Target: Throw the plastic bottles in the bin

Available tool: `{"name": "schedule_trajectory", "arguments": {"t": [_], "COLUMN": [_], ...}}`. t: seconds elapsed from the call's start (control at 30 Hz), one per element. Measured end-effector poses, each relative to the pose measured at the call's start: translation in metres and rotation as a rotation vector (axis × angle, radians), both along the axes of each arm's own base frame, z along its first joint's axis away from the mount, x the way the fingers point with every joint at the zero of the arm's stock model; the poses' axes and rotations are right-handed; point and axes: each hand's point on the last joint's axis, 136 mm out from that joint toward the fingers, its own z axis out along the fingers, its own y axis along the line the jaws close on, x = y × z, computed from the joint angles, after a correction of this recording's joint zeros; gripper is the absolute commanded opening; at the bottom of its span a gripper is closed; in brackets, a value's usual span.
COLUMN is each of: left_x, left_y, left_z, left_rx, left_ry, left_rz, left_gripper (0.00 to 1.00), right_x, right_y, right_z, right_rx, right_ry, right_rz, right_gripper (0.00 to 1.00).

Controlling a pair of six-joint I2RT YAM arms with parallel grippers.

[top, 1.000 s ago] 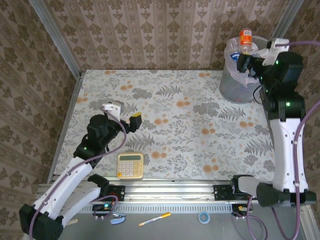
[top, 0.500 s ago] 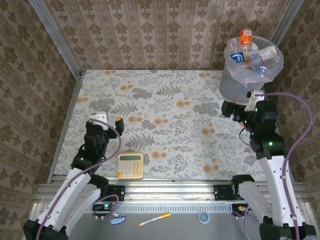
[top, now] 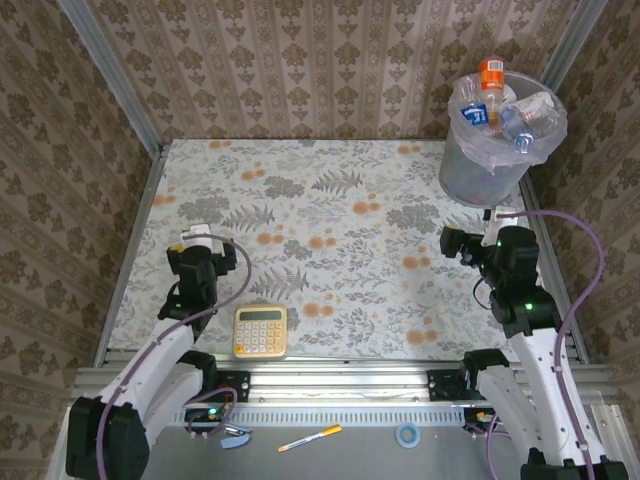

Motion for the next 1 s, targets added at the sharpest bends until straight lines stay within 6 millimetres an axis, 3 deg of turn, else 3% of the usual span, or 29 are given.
{"name": "schedule_trajectory", "arguments": {"t": [0.13, 0.37, 0.67, 0.8, 0.87, 1.0], "left_x": [0.014, 0.023, 0.053, 0.056, 0.055, 0.059], "left_y": [0.004, 0.012, 0.011, 0.005, -0.001, -0.006], "left_z": [-0.009, -0.056, -0.05, -0.075, -0.081, -0.067], "left_rx": [0.025, 0.046, -0.013, -0.031, -0.038, -0.051], "left_ry": [-0.004, 0.051, -0.095, -0.068, -0.053, -0.109], "left_rz": [-0.003, -0.035, -0.132, -0.189, -0.231, -0.282], "left_gripper": [1.0, 1.0, 1.0, 1.0, 1.0, 1.0], "right_x": [0.013, 0.04, 0.062, 0.066, 0.065, 0.067], "right_y": [-0.009, -0.021, -0.025, -0.024, -0.024, -0.022], "right_z": [-0.029, -0.073, -0.096, -0.1, -0.101, -0.088], "right_rx": [-0.027, -0.095, -0.153, -0.172, -0.182, -0.2], "right_ry": [0.018, 0.032, -0.123, -0.174, -0.19, -0.244], "right_rz": [-0.049, -0.098, -0.105, -0.1, -0.096, -0.085], "right_gripper": [1.0, 1.0, 1.0, 1.0, 1.0, 1.0]}}
